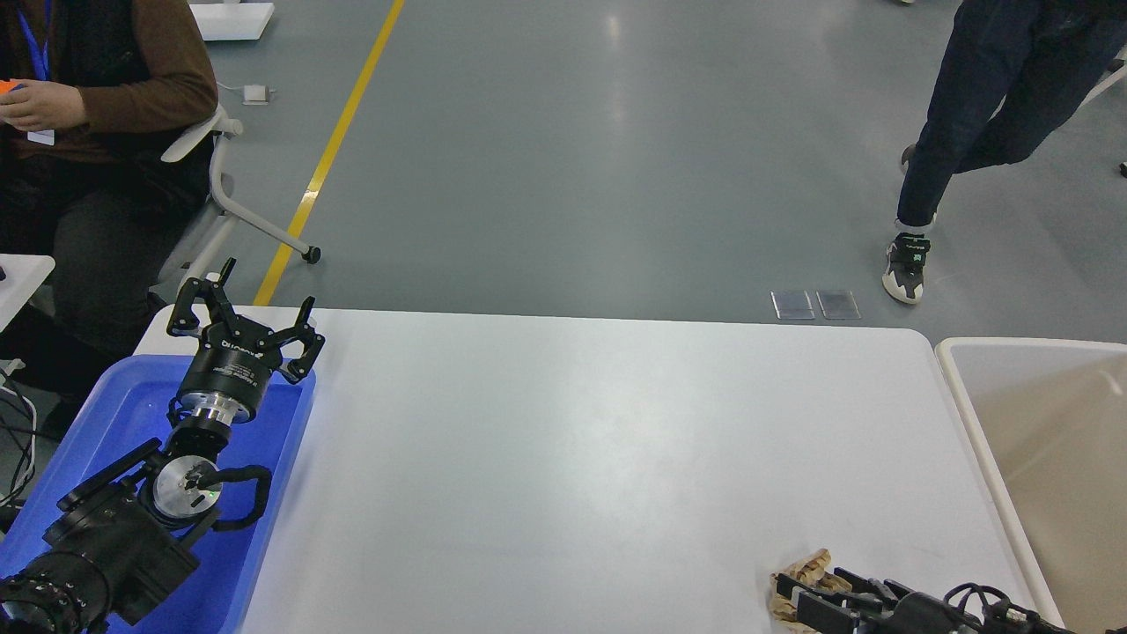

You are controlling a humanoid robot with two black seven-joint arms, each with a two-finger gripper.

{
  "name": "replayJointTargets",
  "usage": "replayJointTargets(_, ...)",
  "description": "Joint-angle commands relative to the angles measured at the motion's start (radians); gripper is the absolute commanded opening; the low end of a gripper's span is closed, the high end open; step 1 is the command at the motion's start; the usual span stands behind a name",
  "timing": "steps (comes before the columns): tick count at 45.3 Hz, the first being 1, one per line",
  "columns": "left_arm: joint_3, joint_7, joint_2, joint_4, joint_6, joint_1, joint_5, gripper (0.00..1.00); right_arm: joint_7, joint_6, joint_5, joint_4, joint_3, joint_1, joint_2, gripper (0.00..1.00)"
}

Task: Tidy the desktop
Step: 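Close the right gripper on the crumpled tan paper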

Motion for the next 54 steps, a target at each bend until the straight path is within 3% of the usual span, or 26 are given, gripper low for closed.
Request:
replayJointTargets(1,0.0,0.0,0.0,0.0,0.0,0.0,0.0,1.0,0.024,-0.014,0.0,-0.032,-0.018,0.001,0.014,0.99)
replayJointTargets(8,0.0,0.0,0.001,0.0,0.001,0.0,0.0,1.0,0.027,-0.014,0.0,-0.039,-0.02,0.001,0.015,0.95)
replayJointTargets(10,0.0,0.0,0.0,0.0,0.001,0.0,0.001,1.0,0.027,-0.014,0.0,-0.039,-0.02,0.001,0.018,0.89)
replayJointTargets(13,0.0,0.0,0.0,0.0,-0.001,0.0,0.0,1.0,0.029,-0.014,-0.006,-0.04,-0.032,0.006,0.017,0.66)
replayJointTargets(14,0.0,0.0,0.0,0.0,0.001,0.0,0.001,1.0,0.029,-0.014,-0.011,-0.042,-0.041,0.008,0.017,0.52)
replayJointTargets(16,0.0,0.0,0.0,0.0,0.0,0.0,0.0,1.0,0.029,-0.014,-0.018,-0.045,-0.057,0.011,0.018,0.05)
replayJointTargets(17,0.0,0.0,0.0,0.0,-0.001,0.0,0.001,1.0,0.029,-0.014,-0.018,-0.051,-0.06,0.014,0.018,0.0)
replayJointTargets(23,0.0,0.0,0.0,0.0,0.0,0.0,0.001,1.0,0.035,-0.065,-0.018,-0.085,-0.064,0.018,0.04,0.0)
replayJointTargets(28,0.0,0.0,0.0,0.0,0.001,0.0,0.001,1.0,0.079,-0.083,-0.018,-0.085,-0.074,0.018,0.037,0.0)
replayJointTargets(54,0.0,0.0,0.002,0.0,0.001,0.0,0.0,1.0,0.09,-0.102,-0.006,-0.085,-0.075,0.017,0.034,0.0)
